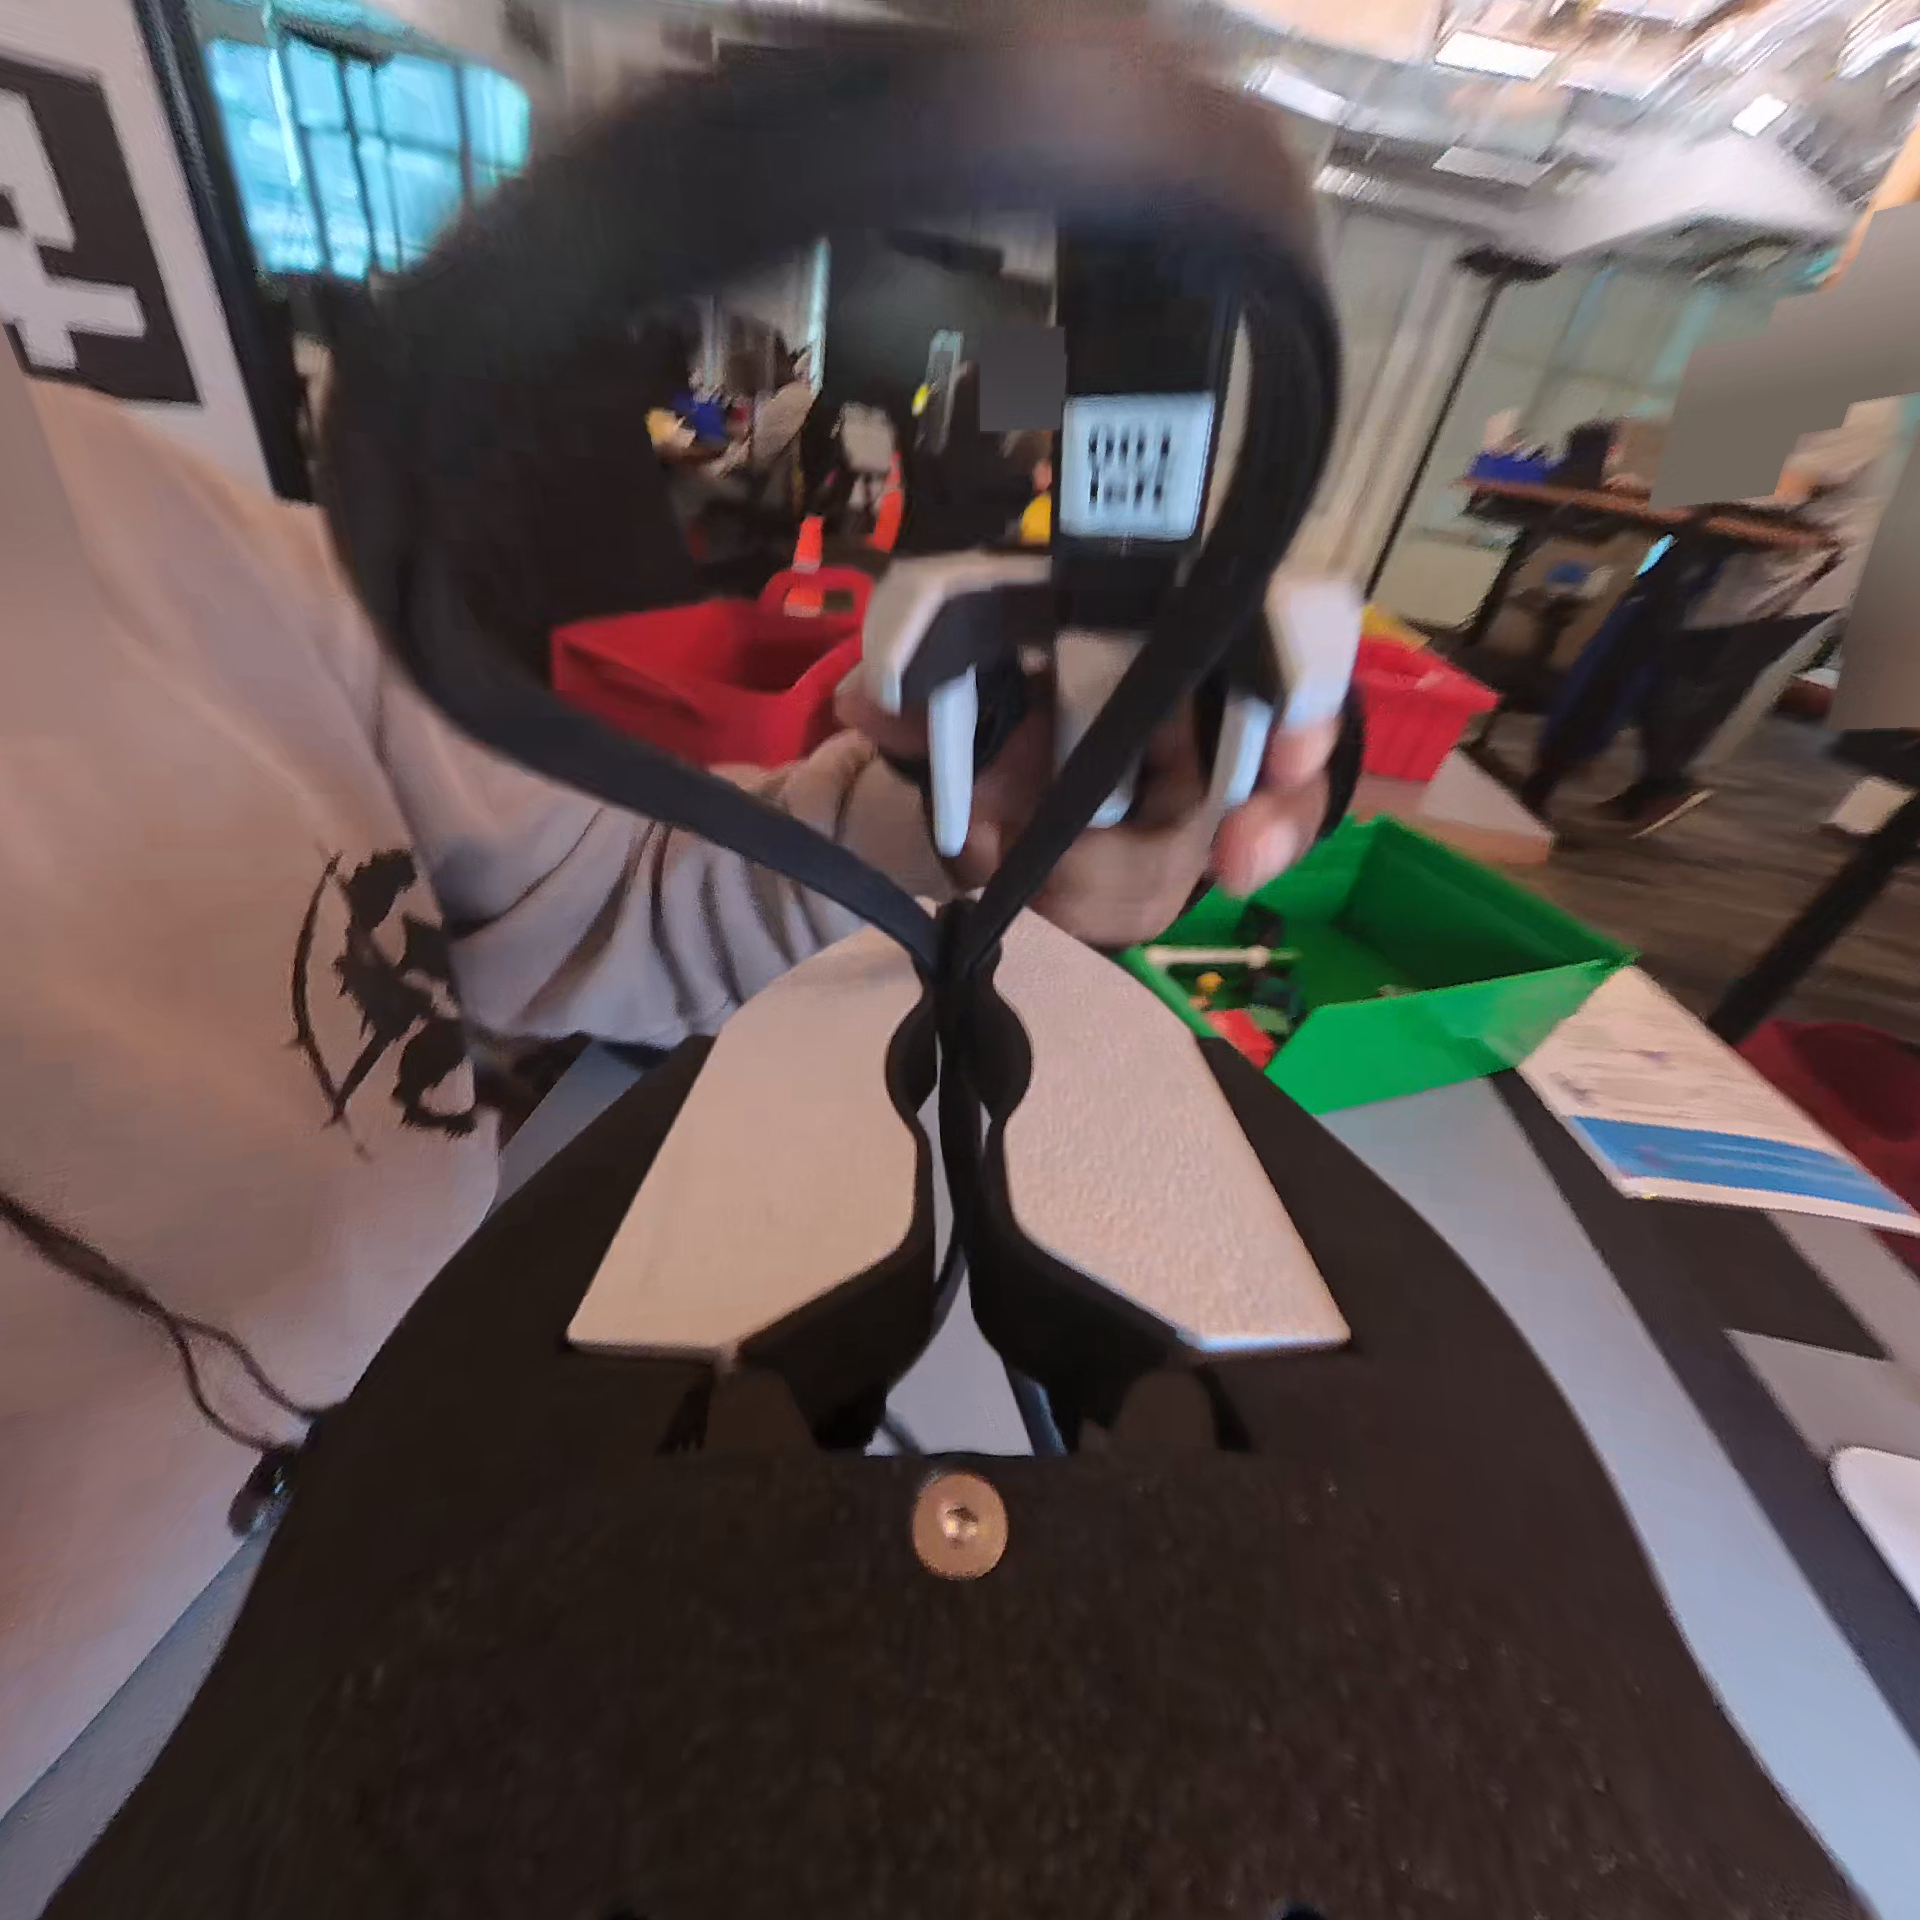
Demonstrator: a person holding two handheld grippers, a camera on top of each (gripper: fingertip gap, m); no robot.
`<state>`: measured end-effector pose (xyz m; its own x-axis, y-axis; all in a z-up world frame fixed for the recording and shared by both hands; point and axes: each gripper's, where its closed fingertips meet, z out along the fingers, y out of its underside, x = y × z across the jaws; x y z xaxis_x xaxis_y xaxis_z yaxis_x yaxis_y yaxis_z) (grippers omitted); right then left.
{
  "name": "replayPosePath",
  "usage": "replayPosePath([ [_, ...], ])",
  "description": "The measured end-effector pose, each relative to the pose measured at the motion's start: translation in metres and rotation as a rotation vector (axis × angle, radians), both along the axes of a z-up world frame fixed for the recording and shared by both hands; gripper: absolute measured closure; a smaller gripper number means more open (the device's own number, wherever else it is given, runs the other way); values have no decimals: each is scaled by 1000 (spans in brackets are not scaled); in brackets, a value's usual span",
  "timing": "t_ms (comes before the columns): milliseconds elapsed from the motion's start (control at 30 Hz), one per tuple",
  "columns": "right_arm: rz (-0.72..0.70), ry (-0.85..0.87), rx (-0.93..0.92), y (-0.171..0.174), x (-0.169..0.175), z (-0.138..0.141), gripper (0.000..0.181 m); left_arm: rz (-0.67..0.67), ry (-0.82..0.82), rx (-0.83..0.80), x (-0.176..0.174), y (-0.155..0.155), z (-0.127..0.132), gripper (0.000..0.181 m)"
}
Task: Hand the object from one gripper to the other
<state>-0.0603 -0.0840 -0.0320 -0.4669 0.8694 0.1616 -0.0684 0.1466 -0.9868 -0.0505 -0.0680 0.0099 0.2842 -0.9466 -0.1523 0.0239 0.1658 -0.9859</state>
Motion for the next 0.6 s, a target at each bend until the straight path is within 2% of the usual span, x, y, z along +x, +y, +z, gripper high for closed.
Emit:
replayPosePath([
  [100,-80,112,-35,20,14,28,181,-83,-10,-174,2,13,-24,123],
  [167,-110,167,-61,28,22,42,181,-101,47,-220,18,20,-50,122],
  [333,-161,235,-62,34,29,57,181,-133,245,-254,66,21,-115,132],
  [400,-168,260,-63,34,33,63,181,-99,321,-283,69,27,-136,150],
  [500,-185,310,-84,37,41,74,181,-93,305,-357,67,34,-146,148],
  [600,-170,327,-120,36,42,78,181,-153,271,-436,70,32,-152,131],
])
